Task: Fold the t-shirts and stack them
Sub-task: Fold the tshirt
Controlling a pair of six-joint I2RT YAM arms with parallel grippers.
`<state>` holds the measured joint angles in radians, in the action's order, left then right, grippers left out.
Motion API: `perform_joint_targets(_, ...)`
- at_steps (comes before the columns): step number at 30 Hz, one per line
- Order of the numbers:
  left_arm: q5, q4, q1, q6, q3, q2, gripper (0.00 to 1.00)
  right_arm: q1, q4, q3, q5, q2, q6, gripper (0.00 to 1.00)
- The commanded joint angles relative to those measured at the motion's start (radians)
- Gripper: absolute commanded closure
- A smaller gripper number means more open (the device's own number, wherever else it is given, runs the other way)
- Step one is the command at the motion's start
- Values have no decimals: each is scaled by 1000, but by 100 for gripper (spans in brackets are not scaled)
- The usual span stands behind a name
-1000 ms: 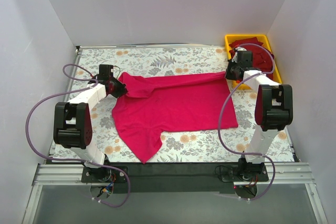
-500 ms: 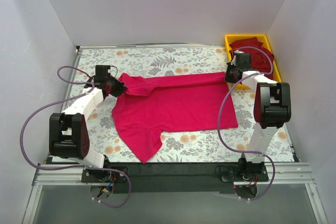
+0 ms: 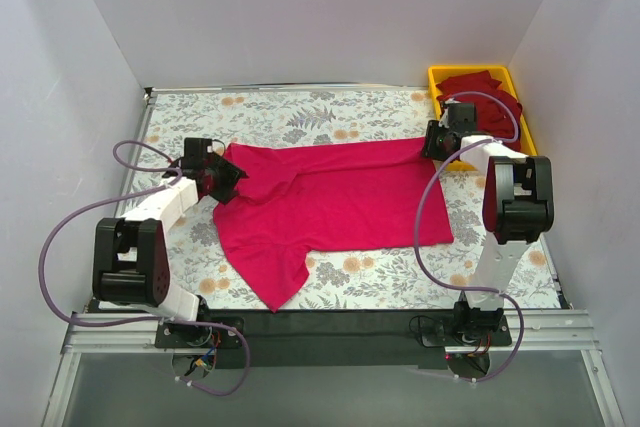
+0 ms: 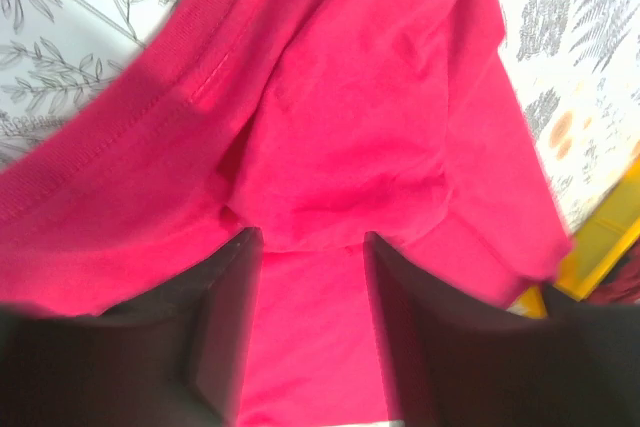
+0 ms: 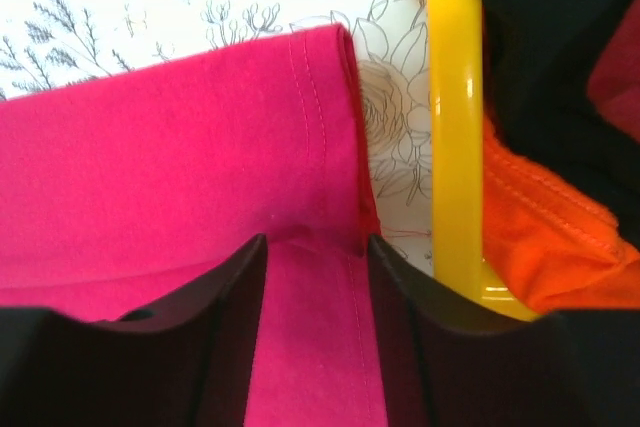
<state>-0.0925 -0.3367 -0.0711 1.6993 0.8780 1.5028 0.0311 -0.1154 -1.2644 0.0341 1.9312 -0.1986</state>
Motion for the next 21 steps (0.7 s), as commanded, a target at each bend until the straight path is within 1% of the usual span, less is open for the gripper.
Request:
perform_joint_targets(1, 45, 4, 2, -23, 19, -96, 42, -5, -7, -18, 4, -70, 5, 55)
perform_joint_targets(3, 109, -16, 2, -62, 36, -108, 31, 0, -15, -16, 1, -107, 7, 49)
perform_joint_targets(5, 137, -19, 2, -99, 62, -107, 22, 9, -21, -12, -5, -130, 8, 48)
perform_joint_targets(9, 157, -15, 2, -203, 119, -38, 22, 39, -24, -12, 1, -172, 13, 47)
perform_joint_targets(14, 140, 20, 1, -256, 179, 117, 25, 93, -23, -27, 32, -138, 14, 49)
perform_joint_targets(17, 135, 31, 1, -293, 236, 196, 27, 110, -21, -41, 55, -100, 4, 53)
perform_joint_targets(18, 137, 34, 2, -302, 272, 212, 27, 113, -20, -50, 61, -89, 4, 57)
perform_joint_targets(21, 151, 45, 2, -328, 326, 276, 29, 118, -7, -64, 84, -52, -5, 59)
